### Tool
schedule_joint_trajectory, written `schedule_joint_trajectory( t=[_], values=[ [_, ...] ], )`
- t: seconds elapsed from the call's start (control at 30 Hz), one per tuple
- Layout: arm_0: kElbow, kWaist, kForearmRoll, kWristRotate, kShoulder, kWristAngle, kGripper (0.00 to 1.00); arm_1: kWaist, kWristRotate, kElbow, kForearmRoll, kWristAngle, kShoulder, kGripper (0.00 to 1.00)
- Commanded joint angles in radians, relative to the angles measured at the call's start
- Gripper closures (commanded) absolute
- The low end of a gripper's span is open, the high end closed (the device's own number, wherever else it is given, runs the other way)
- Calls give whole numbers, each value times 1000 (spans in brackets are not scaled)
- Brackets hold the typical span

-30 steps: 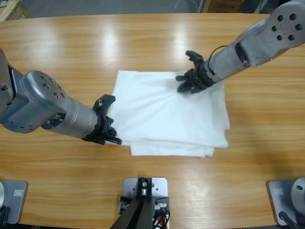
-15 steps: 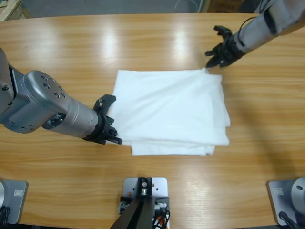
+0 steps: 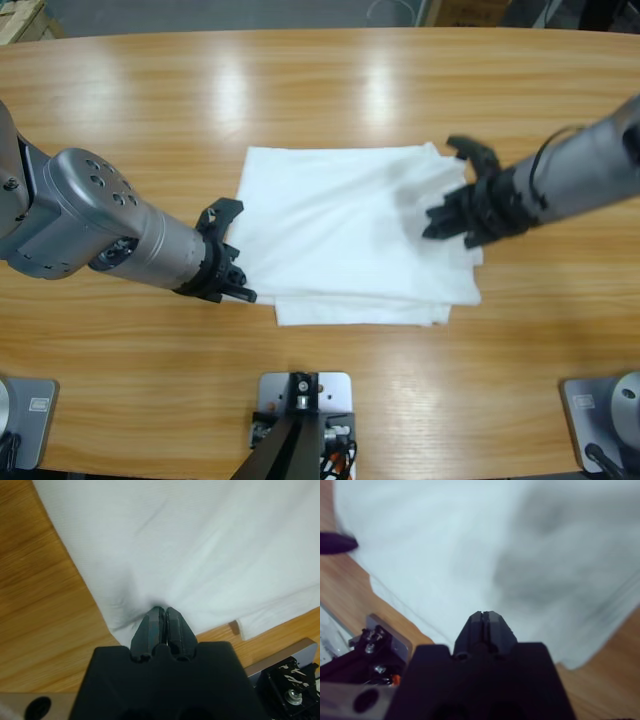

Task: Fold clothes

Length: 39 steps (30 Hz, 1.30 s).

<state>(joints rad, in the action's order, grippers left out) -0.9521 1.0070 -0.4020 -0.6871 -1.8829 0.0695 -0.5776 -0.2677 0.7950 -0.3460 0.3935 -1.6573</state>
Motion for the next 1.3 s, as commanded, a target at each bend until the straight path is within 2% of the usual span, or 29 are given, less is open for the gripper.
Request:
schedule_joint_trajectory(
  t=[0.03, 0.43, 0.57, 0.67, 0.7, 0.73, 0.77, 0.83, 0.87, 0.9, 0.93, 1.03, 1.1, 1.2, 1.3],
  values=[
    [96, 5, 6, -8, -165, 7, 1000, -45, -150, -128, 44, -8, -57, 1000],
    [101, 5, 13, -11, -165, 7, 1000, -55, -396, -122, -198, -230, -137, 1000],
    [105, 5, 19, -10, -164, 6, 1000, -68, -457, -88, -302, -270, -134, 1000],
    [110, 5, 26, -11, -162, 7, 1000, -106, -486, -84, -316, -291, -93, 990],
    [110, 5, 27, -14, -160, 7, 1000, -107, -488, -83, -316, -296, -62, 698],
    [107, 5, 29, -17, -151, 7, 1000, -107, -472, -75, -311, -304, -9, 207],
    [104, 4, 28, -19, -125, 7, 1000, -111, -438, -54, -312, -315, 77, 3],
    [106, -28, 20, -23, -14, 7, 1000, -111, -401, 3, -346, -323, 181, 0],
    [109, -58, 7, -22, 55, 8, 575, -111, -384, 31, -361, -318, 205, 0],
    [114, -97, 7, -14, 129, 11, 89, -111, -373, 47, -365, -308, 213, 0],
    [115, -149, 8, -6, 187, 32, 11, -113, -370, 51, -362, -298, 213, 0],
    [144, -354, 29, 60, 256, 165, 4, -143, -371, 49, -357, -289, 205, 0],
    [185, -464, 107, 122, 249, 295, 6, -160, -376, 49, -357, -285, 208, 0],
    [194, -506, 135, 169, 239, 381, 4, -168, -382, 48, -356, -282, 214, 0],
    [241, -549, 242, 197, 167, 452, 6, -177, -389, 47, -354, -281, 218, 0]
  ],
)
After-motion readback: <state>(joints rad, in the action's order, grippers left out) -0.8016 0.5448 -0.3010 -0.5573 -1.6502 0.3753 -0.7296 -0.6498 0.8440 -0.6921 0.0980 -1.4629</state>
